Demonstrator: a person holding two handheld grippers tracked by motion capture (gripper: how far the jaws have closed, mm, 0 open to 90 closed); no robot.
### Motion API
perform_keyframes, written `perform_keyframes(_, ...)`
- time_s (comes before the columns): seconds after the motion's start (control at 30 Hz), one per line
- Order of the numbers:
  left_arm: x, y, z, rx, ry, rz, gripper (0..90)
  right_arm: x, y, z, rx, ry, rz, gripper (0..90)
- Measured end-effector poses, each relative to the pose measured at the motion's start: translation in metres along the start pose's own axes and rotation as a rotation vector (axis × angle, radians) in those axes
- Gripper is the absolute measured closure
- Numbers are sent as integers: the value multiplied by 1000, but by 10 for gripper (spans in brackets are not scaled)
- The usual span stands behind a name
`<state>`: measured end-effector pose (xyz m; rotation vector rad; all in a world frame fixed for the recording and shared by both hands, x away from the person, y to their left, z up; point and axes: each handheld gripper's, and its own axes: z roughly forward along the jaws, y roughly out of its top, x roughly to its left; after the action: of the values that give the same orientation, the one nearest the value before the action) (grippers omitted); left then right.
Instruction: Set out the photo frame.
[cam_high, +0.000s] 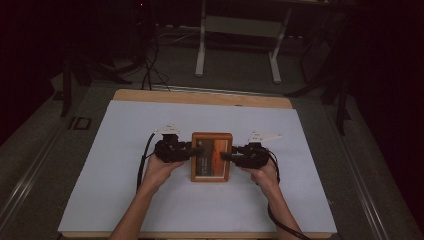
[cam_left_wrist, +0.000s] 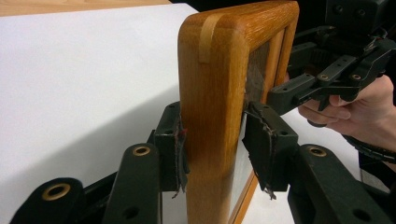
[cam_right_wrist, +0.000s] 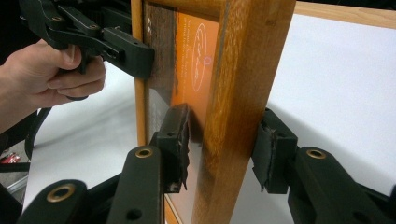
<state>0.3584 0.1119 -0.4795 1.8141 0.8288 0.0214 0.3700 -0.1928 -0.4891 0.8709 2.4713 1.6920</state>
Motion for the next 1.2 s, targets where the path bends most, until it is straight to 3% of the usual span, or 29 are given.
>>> perform_keyframes(0.2,0,-2,0,19,6,5,521,2,1,-1,6,-13,-4,561)
perform_keyframes(0.4,-1,-2,-6,-11,2,-6,487,4,4,-9,4,-17,-15,508)
perform_keyframes(0.7,1,-5,-17,-30,31,-3,475,7,8,-21,10,-35,-40,479)
perform_keyframes(0.9,-1,-10,-30,-51,74,18,472,7,8,-32,11,-50,-43,474)
perform_keyframes(1.2,-5,-21,-47,-32,192,52,473,4,0,-50,28,-90,-36,477)
